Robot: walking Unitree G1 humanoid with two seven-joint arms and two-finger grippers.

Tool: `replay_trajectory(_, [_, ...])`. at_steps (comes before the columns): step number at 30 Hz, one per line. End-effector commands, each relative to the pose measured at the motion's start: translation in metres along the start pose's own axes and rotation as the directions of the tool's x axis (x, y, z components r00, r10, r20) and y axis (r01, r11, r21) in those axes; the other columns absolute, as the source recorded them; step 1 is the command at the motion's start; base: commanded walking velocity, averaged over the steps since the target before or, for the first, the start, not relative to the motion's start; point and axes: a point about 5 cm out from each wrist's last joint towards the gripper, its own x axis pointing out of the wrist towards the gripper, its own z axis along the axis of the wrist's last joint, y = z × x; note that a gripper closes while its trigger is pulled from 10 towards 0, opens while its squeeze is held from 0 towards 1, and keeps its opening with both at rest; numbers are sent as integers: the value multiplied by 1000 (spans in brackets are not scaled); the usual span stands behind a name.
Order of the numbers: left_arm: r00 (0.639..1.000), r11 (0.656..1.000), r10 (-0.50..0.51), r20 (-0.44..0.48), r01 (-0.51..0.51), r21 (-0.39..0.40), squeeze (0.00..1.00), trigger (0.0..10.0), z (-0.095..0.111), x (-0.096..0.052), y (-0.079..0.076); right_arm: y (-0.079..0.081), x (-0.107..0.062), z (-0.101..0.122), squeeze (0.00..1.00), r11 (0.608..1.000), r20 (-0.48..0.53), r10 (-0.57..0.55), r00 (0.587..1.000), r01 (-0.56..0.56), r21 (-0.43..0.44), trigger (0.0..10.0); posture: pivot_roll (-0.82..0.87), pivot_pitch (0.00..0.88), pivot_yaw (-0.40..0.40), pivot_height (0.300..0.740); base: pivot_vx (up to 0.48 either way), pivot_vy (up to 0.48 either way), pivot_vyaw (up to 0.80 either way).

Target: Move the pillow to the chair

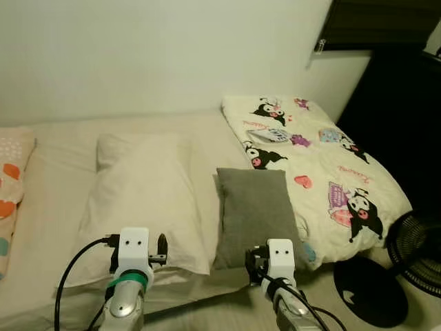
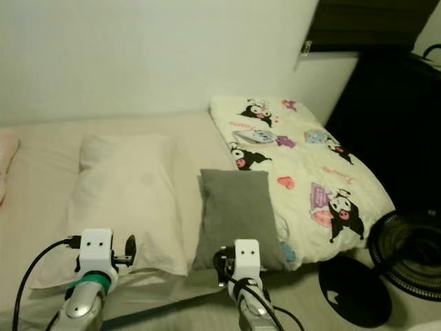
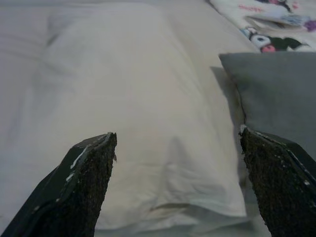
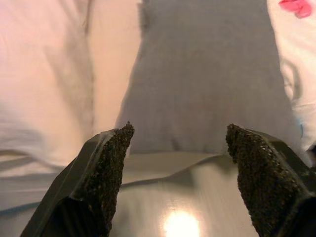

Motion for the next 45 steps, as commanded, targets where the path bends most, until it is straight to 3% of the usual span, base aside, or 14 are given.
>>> replay_trajectory(1, [999, 1000, 30, -22, -30, 3, 0, 10000, -5, -1, 9, 10, 1, 2, 0, 1000, 8, 20, 1000, -20, 18, 10000, 60, 53, -21, 740, 341, 0, 0])
replay_trajectory(5, [999, 999, 32, -24, -32, 4, 0, 10000, -5, -1, 10, 8, 2, 1, 0, 998, -4, 0, 1000, 0, 55, 10000, 61, 54, -19, 740, 341, 0, 0])
replay_trajectory(23, [999, 999, 35, -26, -35, 10, 0, 10000, -3, 1, 12, 9, 4, 1, 0, 999, -15, 16, 1000, -16, 47, 10000, 66, 68, -9, 740, 327, 0, 0])
replay_trajectory(38, [995, 995, 100, -6, -100, -12, 0, 10000, 0, 3, 18, 7, 4, 1, 0, 999, -13, 14, 1000, -13, 47, 10000, 62, 79, -7, 740, 0, 0, 0])
replay_trajectory(45, [995, 995, 94, -15, -95, -22, 0, 10000, -1, 3, 16, 8, 4, 1, 0, 999, -11, 17, 1000, -16, 48, 10000, 60, 80, -6, 740, 0, -405, 0])
